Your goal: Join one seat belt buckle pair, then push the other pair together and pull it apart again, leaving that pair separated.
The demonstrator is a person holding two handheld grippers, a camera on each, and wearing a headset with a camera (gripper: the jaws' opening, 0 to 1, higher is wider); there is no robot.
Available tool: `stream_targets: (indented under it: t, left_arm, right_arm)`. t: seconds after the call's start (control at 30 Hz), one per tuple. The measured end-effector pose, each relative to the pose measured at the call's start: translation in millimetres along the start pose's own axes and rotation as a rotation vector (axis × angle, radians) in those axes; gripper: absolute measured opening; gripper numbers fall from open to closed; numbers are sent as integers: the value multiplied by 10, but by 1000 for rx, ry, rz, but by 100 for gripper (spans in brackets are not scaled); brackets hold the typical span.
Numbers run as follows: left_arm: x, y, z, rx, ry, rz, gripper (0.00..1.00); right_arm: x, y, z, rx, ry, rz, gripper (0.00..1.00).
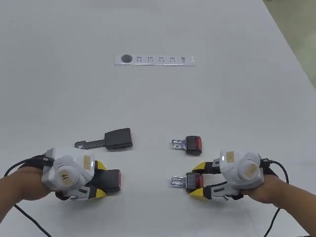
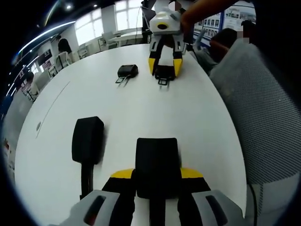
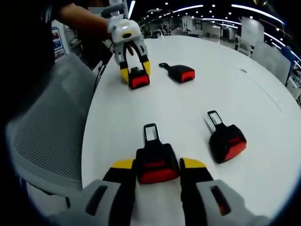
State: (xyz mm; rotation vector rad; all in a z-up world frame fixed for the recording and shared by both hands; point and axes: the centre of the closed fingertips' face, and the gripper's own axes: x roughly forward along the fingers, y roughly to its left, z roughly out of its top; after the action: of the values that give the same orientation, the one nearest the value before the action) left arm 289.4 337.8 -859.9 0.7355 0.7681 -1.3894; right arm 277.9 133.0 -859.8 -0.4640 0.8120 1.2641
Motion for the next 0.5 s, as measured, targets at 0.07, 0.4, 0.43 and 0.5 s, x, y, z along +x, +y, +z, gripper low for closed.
stream_targets:
  t: [0.07,0.4,0.43,0.5]
  left_arm:
    - [-2,1,-2,1,1,-1,35]
    - [-12,3,-6,3,3,-2,35]
    - [-11,4,-6,4,3,-2,35]
    - [-8,3,-7,3,4,-2,35]
  right_arm:
    - [14,0,11,-2,-3,3,38]
    - [108,30,114,-7,-30,23,38]
    - [123,33,132,-9,-35,26,38]
    - [147,50,176,-7,-47,33,38]
